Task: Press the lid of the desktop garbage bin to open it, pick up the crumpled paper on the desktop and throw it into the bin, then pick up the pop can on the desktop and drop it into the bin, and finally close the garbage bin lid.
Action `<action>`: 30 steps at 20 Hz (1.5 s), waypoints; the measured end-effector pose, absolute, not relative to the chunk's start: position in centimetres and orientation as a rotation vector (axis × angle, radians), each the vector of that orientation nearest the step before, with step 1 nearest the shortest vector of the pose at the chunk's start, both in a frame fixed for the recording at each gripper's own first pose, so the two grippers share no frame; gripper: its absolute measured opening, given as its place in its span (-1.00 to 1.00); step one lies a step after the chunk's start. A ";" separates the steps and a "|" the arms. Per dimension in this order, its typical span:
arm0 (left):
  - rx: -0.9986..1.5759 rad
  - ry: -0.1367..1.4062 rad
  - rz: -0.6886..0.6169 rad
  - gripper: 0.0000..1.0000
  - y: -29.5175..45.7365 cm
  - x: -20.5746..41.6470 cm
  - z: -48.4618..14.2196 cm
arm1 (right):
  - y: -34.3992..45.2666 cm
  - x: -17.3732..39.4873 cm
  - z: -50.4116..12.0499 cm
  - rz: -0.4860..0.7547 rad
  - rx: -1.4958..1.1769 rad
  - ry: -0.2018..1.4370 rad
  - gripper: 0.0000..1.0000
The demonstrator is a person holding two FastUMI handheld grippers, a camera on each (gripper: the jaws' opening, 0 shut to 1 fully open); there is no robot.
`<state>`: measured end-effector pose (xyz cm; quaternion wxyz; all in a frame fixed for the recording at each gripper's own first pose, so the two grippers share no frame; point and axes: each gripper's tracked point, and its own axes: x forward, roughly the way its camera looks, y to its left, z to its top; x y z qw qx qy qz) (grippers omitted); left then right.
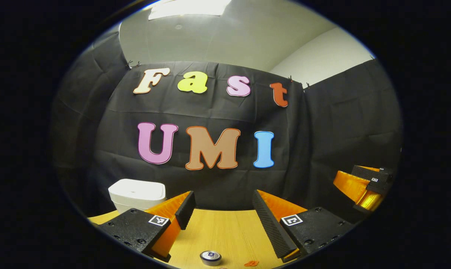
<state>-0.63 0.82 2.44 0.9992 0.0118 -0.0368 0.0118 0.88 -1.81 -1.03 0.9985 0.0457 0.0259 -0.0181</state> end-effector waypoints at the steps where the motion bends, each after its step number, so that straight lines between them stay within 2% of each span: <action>1: 0.024 -0.076 0.031 0.84 1.1 -0.8 2.5 | -1.6 1.0 -1.1 -0.029 0.097 0.055 0.92; 2: 0.025 -0.078 0.039 0.86 1.3 -0.9 2.6 | -1.4 1.0 -1.2 -0.024 0.099 0.057 1.00; 6: 0.042 -0.087 0.073 0.87 2.5 -1.2 3.0 | -0.3 1.1 -1.0 0.012 0.081 0.054 1.00; 7: 0.044 -0.092 0.082 0.86 2.7 -1.3 3.1 | 0.0 1.0 -0.9 0.019 0.078 0.051 0.92; 8: 0.048 -0.094 0.088 0.84 2.9 -1.3 3.2 | 0.0 1.1 -0.8 0.021 0.074 0.048 1.00; 27: 0.054 -0.076 0.135 0.84 5.5 -1.8 2.4 | 0.6 0.8 -2.2 0.023 0.081 0.092 1.00; 28: 0.056 -0.076 0.136 0.83 5.5 -1.8 2.5 | 0.7 0.9 -2.1 0.026 0.080 0.090 1.00; 29: 0.058 -0.078 0.138 0.73 5.5 -1.8 2.5 | 0.7 0.7 -2.1 0.029 0.079 0.089 1.00; 30: 0.058 -0.082 0.136 0.52 5.5 -1.8 2.7 | 0.8 0.8 -2.1 0.030 0.079 0.089 1.00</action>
